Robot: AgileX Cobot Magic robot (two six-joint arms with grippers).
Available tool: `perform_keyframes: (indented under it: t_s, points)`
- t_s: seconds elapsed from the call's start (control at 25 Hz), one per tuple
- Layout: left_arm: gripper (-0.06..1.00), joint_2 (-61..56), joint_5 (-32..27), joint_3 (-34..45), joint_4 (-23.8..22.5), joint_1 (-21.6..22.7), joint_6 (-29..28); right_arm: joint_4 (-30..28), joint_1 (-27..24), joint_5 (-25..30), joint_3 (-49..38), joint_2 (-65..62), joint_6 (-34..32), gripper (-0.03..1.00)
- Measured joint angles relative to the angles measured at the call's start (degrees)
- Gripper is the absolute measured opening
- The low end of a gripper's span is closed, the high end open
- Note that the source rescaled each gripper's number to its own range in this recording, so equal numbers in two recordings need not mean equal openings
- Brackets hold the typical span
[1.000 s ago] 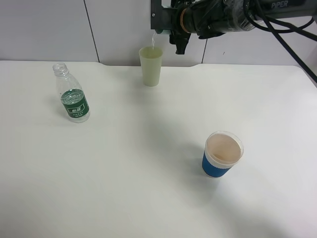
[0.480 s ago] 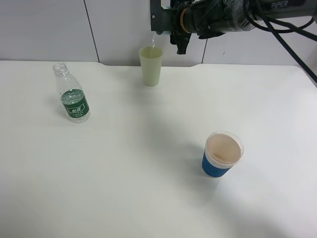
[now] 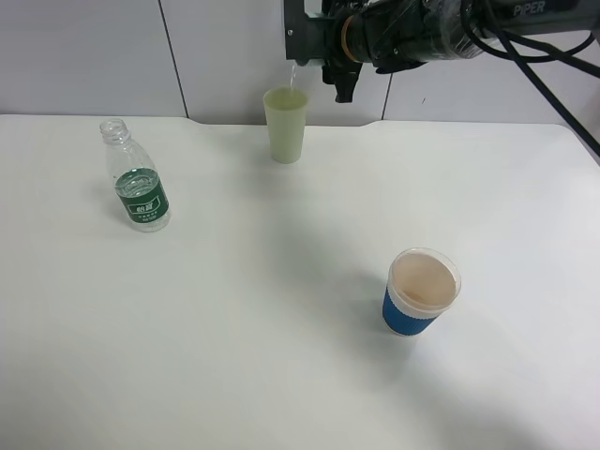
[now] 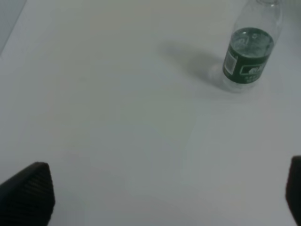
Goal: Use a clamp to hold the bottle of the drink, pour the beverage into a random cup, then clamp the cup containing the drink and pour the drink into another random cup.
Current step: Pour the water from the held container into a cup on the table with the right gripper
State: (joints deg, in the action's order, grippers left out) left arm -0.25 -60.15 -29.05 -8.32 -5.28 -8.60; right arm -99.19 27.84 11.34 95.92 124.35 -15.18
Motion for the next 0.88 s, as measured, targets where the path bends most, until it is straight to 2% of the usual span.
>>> perform_keyframes:
  t_s: [0.68, 0.88]
  points:
    - [1.0, 0.0, 0.0, 0.0, -0.06, 0.0, 0.0, 0.0, 0.0, 0.04, 0.07, 0.0, 6.37, 0.0]
    - [1.0, 0.0, 0.0, 0.0, -0.24, 0.0, 0.0, 0.0, 0.0, 0.04, 0.07, 0.0, 10.58, 0.0]
